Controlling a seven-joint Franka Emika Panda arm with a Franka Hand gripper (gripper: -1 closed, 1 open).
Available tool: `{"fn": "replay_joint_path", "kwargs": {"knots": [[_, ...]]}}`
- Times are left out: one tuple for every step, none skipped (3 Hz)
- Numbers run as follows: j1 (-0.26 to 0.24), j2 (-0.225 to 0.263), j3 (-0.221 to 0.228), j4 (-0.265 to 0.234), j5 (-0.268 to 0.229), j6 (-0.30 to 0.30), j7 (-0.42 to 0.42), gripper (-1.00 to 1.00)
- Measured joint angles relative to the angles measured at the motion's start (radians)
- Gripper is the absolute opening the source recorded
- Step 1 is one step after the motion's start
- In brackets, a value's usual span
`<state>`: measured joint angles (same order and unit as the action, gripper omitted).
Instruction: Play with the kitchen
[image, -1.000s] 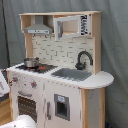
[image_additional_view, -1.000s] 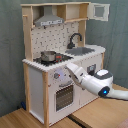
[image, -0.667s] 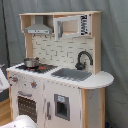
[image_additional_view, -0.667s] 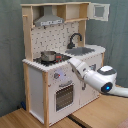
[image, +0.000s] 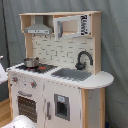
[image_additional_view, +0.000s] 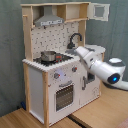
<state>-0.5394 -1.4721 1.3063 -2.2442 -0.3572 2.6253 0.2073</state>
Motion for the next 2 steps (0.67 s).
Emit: {"fn": "replay_joint_path", "kwargs": {"knots": [[0.045, -0.003, -0.067, -0.020, -0.015, -0.046, -0.056, 1.00], [0.090, -0.004, -0.131, -0.031, -0.039, -0.094, -0.104, 1.00]]}}
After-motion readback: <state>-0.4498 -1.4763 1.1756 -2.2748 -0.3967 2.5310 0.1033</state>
